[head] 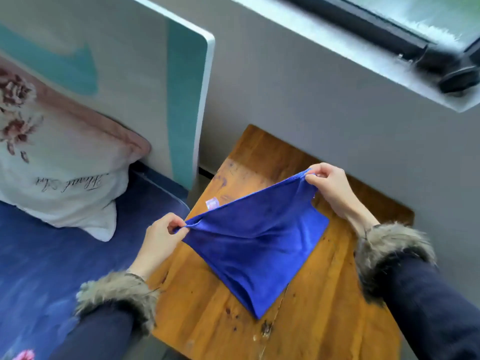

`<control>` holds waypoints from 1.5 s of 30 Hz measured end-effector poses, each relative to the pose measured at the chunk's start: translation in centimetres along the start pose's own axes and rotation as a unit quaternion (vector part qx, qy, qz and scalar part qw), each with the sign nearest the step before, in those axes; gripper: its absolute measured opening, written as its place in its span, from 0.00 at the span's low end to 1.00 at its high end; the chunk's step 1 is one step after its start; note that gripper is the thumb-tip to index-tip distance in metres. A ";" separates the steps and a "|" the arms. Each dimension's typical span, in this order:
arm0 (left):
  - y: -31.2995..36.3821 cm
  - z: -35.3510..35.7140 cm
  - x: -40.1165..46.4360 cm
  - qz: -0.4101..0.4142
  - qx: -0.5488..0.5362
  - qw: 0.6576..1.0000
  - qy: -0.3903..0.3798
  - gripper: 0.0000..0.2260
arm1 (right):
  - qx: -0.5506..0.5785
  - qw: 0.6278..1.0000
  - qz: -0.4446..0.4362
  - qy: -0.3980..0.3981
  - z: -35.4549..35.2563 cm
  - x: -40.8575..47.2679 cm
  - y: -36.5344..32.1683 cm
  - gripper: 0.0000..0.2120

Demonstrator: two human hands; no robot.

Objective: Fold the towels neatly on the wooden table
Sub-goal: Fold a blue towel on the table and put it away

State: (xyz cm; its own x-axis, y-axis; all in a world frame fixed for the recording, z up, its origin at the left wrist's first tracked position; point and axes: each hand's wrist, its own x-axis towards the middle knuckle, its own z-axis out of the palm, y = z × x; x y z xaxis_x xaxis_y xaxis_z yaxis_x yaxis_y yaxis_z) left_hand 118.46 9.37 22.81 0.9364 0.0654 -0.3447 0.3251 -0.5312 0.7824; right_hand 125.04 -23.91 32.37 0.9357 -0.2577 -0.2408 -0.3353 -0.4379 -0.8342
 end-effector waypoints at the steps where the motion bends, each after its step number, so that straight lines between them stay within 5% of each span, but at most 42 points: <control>1: 1.2 -0.2 -0.2 0.017 -0.007 1.000 -0.003 0.07 | 0.003 1.000 -0.004 0.008 -1.7 -1.1 0.2 0.09; 9: 11.3 -1.2 -2.0 0.168 -0.022 0.985 -0.010 0.08 | -0.047 0.995 -0.045 0.073 -13.4 -7.6 2.1 0.11; 18: 18.1 -1.9 -2.6 0.264 -0.015 0.964 -0.018 0.09 | 0.028 0.988 -0.062 0.137 -19.3 -13.1 2.7 0.11; 28: 21.5 -1.2 -2.5 0.295 -0.015 0.952 -0.077 0.05 | 0.179 0.964 -0.031 0.192 -20.4 -15.3 4.5 0.08; 36: 22.1 0.1 -3.0 0.238 -0.148 0.951 -0.133 0.07 | 0.262 0.940 -0.010 0.219 -20.2 -15.5 5.3 0.08; 45: 22.7 -0.8 -3.1 0.294 -0.053 0.954 -0.028 0.05 | 0.224 0.940 -0.039 0.254 -19.6 -15.3 4.4 0.08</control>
State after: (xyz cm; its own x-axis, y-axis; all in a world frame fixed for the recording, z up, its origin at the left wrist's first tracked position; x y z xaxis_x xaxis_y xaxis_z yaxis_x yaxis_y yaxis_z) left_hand 123.00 -2.20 42.05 0.9531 -0.2654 0.1454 -0.2408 -0.3738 0.8957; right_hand 107.05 -38.82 42.10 0.7442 -0.6680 0.0035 -0.0808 -0.0952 -0.9922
